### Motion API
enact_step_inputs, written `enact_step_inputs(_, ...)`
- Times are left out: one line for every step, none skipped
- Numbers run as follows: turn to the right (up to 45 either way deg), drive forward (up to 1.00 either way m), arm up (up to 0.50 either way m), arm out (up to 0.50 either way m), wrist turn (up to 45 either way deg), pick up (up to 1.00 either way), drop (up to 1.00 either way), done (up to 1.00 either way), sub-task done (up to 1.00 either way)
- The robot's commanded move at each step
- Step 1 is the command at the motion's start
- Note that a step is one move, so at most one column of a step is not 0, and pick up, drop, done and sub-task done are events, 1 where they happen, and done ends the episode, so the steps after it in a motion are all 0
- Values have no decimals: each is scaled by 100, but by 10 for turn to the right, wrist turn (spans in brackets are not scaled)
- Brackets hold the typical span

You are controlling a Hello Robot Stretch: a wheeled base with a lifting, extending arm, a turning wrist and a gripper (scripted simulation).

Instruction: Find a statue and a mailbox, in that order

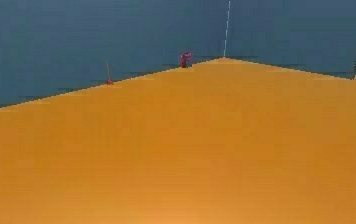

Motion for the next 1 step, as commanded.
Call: enact_step_inputs(0,100,0,0,0,0,0,0,0)
